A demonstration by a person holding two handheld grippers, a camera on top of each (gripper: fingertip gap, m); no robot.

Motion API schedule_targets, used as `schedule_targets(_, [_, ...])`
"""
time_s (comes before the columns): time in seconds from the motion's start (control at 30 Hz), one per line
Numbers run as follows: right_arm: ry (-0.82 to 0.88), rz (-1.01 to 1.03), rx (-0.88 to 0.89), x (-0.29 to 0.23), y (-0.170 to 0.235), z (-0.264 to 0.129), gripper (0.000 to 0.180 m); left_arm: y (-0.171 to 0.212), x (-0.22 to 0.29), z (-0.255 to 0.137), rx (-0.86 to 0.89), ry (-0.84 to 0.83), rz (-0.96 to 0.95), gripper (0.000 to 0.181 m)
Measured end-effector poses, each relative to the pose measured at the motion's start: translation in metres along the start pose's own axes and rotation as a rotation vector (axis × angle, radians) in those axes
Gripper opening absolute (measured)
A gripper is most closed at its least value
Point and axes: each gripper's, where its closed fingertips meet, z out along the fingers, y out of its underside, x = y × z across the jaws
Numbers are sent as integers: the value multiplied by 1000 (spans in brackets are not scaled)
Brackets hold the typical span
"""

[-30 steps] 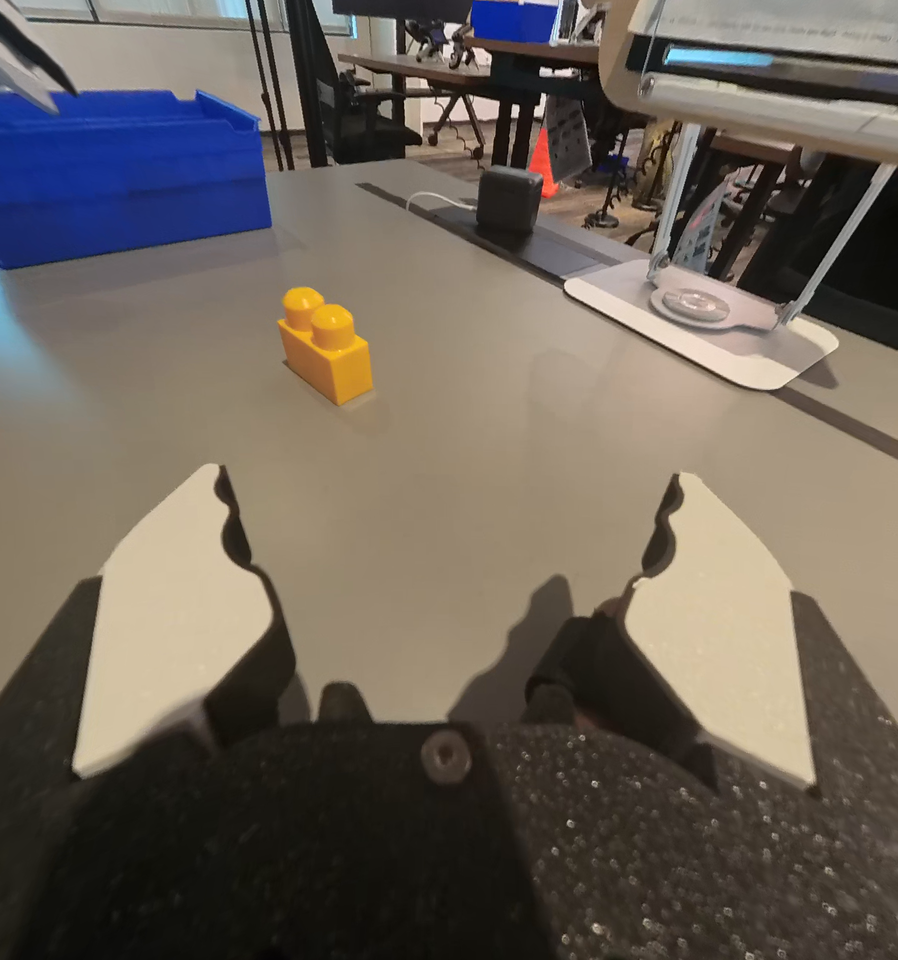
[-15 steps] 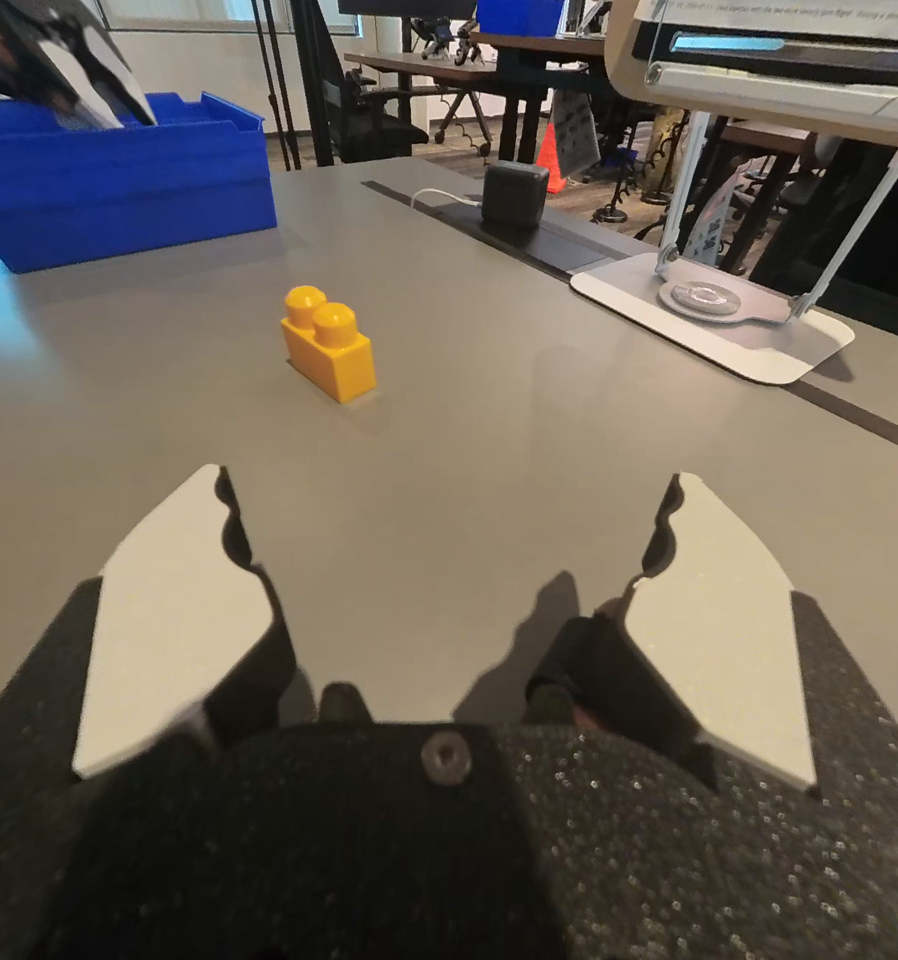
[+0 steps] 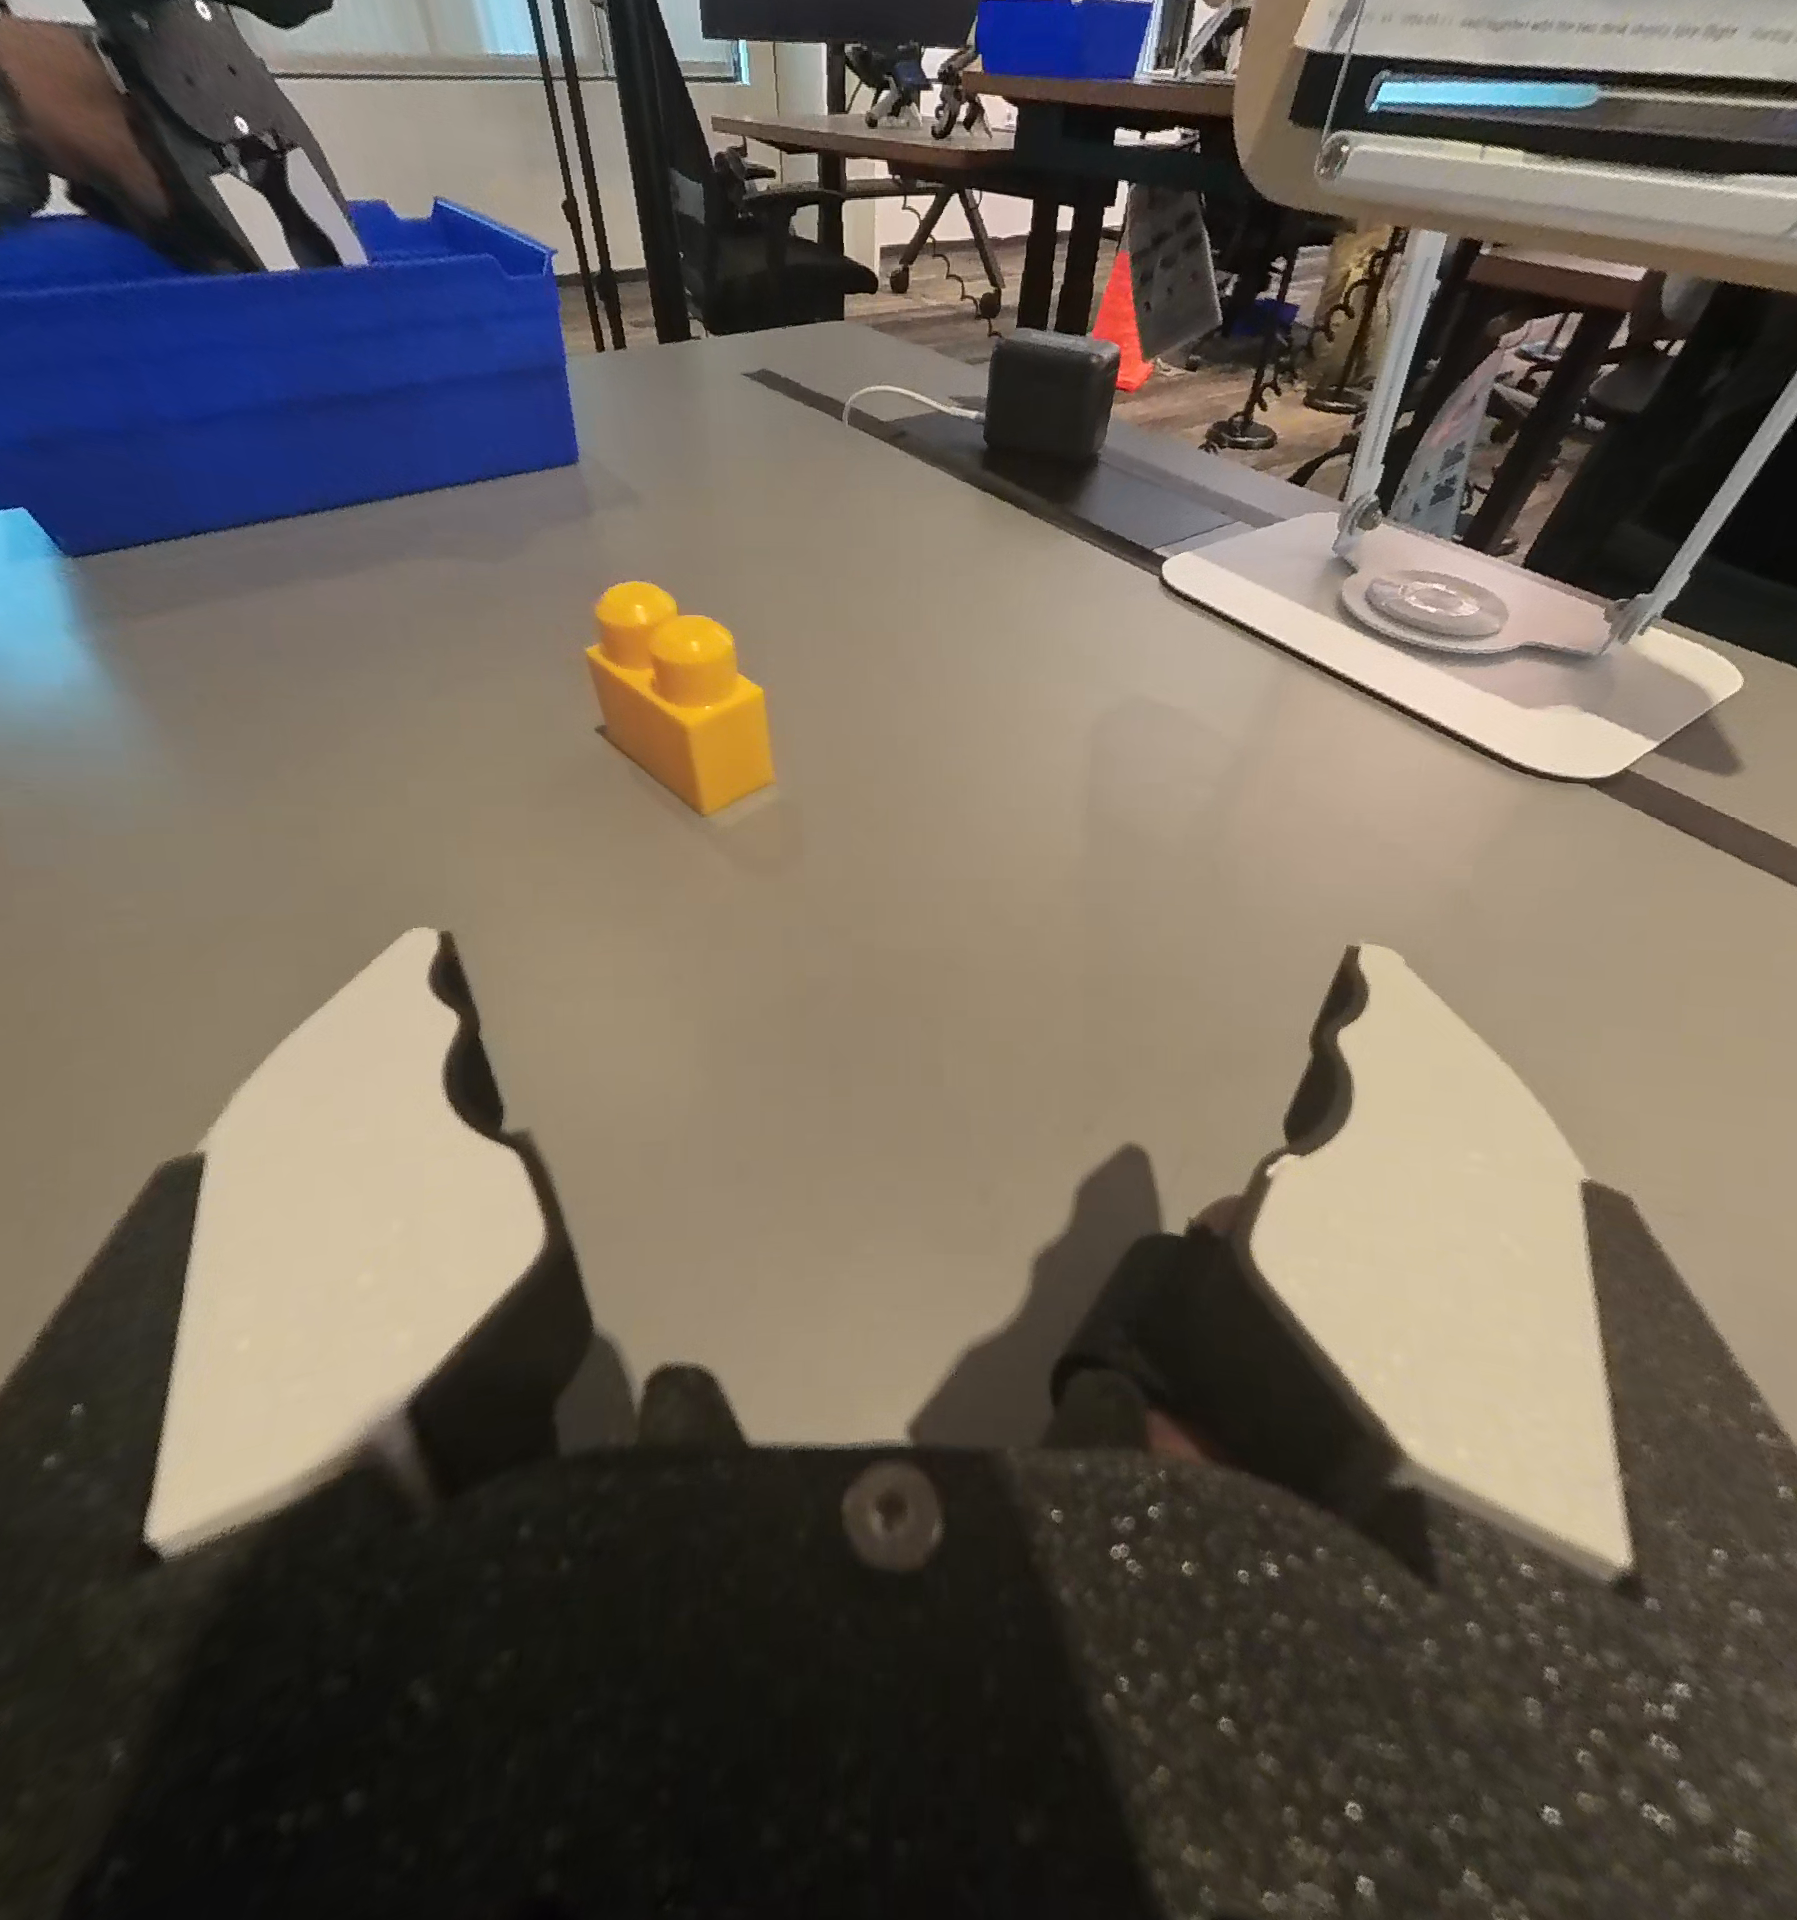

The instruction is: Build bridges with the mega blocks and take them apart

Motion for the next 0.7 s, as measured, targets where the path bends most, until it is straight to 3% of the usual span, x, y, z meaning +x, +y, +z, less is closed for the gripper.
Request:
schedule_targets(0.5, [-9, 4, 12, -3, -3, 0, 146, -3, 12, -62, 182, -17, -124, 32])
schedule_targets(0.7, [-5, 8, 9, 0, -2, 0, 146, -75, 65, -114, 333, -5, -15, 32])
